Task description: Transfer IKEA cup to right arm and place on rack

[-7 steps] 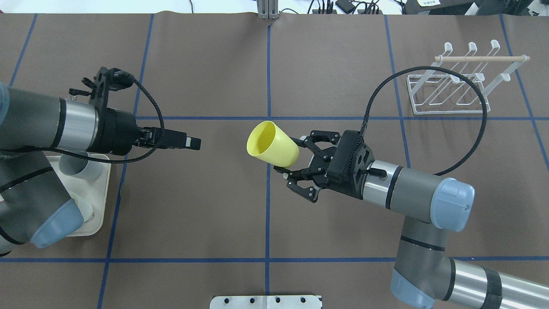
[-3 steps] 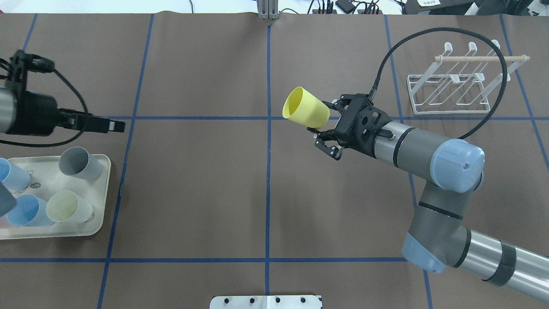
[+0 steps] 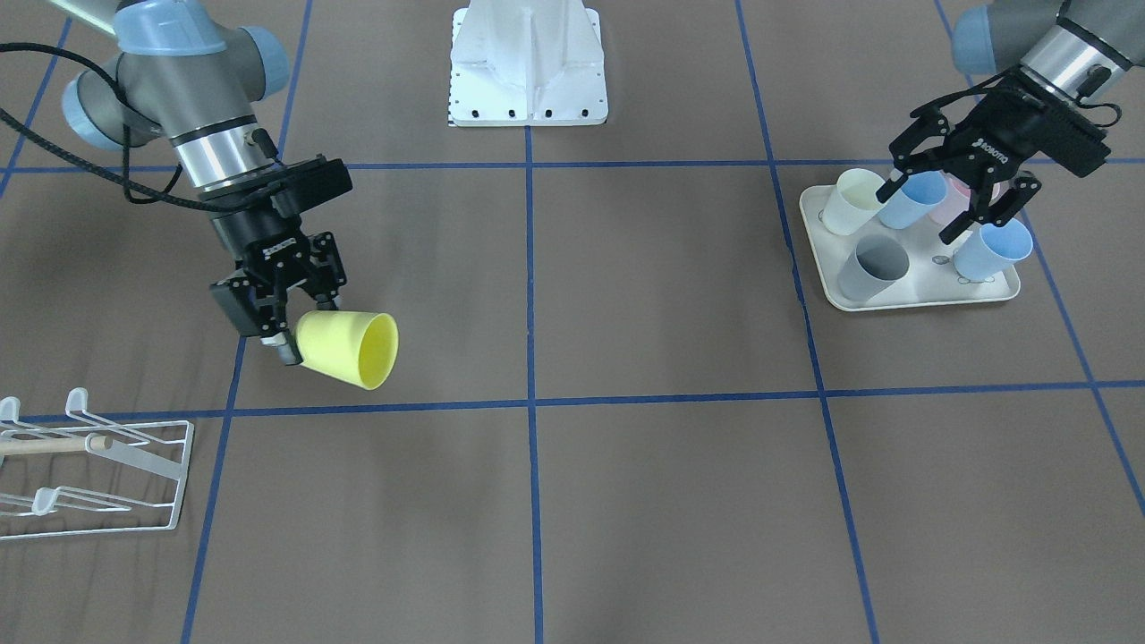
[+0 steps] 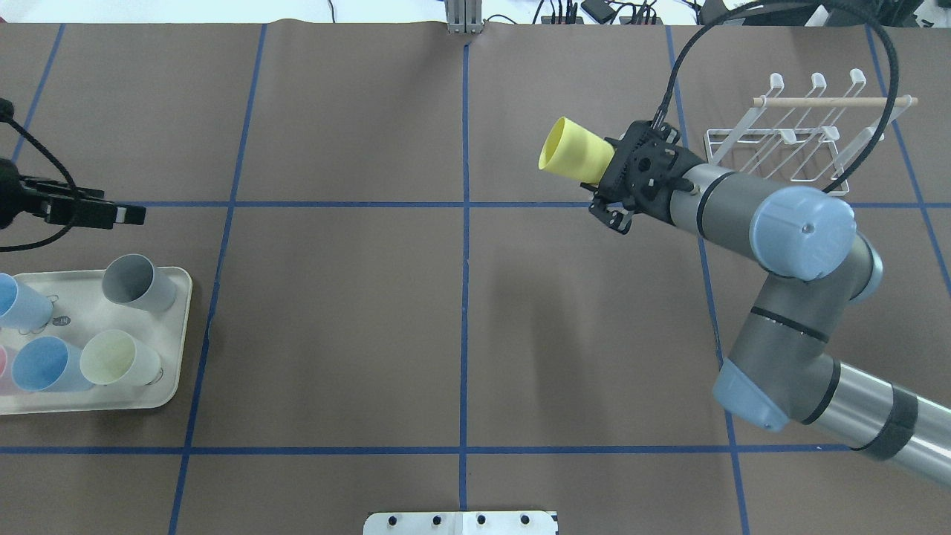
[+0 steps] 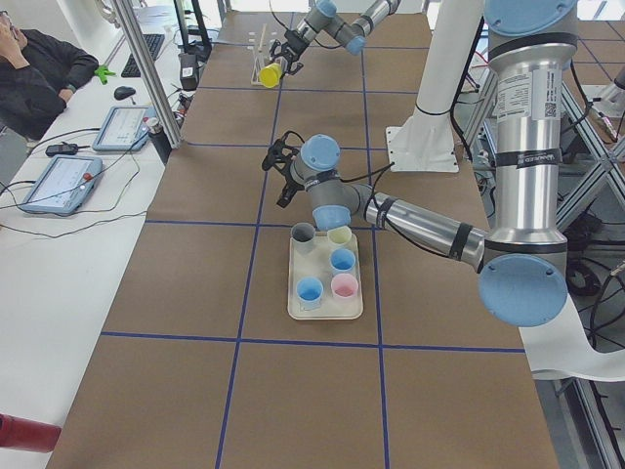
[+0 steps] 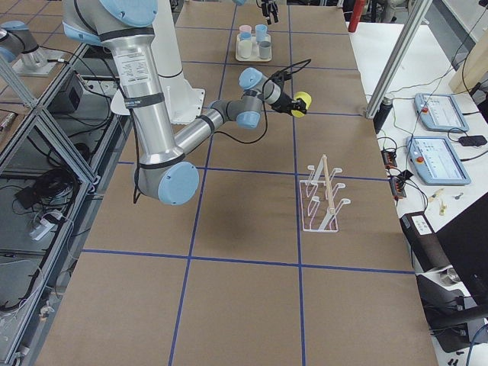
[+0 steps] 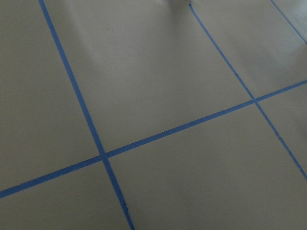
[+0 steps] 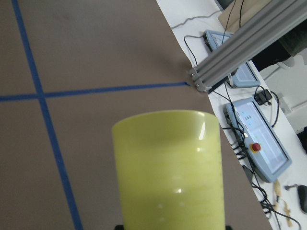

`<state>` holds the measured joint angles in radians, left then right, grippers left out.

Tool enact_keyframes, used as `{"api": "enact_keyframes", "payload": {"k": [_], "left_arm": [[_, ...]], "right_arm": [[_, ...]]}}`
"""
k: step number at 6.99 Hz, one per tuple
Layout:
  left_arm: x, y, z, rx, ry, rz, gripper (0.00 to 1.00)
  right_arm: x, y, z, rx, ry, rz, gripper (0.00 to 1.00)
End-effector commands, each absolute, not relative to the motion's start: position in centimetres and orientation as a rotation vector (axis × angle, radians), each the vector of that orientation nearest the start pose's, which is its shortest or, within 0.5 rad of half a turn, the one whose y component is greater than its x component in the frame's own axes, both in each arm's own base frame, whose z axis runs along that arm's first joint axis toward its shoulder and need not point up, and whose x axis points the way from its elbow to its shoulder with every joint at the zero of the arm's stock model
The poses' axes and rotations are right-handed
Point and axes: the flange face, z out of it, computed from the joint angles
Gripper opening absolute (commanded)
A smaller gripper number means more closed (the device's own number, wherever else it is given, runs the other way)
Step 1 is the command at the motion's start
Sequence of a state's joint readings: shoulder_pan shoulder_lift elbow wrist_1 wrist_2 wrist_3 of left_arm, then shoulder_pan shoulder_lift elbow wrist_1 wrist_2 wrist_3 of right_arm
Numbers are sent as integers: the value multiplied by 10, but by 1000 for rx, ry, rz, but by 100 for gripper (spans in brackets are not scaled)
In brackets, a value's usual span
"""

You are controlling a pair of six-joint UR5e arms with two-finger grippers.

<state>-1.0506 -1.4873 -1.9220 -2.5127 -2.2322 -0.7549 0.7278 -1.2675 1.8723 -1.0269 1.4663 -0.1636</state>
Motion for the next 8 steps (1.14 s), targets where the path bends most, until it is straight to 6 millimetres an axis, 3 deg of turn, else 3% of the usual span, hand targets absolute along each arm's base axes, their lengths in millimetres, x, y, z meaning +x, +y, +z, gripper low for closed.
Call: {"api": "enact_keyframes", "payload": {"k": [1, 2, 3, 4, 5, 8], "left_arm": [[153, -422, 420, 597, 1139, 205, 100], [151, -419, 426, 588, 1133, 200, 100], [150, -418, 427, 588, 1133, 199, 100], [150, -417, 425, 591, 1136, 202, 100], [150, -417, 425, 588, 1139, 200, 100], [150, -416, 423, 588, 1143, 195, 100]], "right_arm": [[-244, -517, 268, 882, 5, -1033, 0], [-207, -538, 262, 799, 151, -1219, 0], [-173, -551, 267, 725, 219, -1286, 0], [-156, -564, 280, 666, 300, -1374, 0], [-152, -576, 291, 599, 429, -1501, 0], [-159, -601, 338, 433, 513, -1655, 0]]}}
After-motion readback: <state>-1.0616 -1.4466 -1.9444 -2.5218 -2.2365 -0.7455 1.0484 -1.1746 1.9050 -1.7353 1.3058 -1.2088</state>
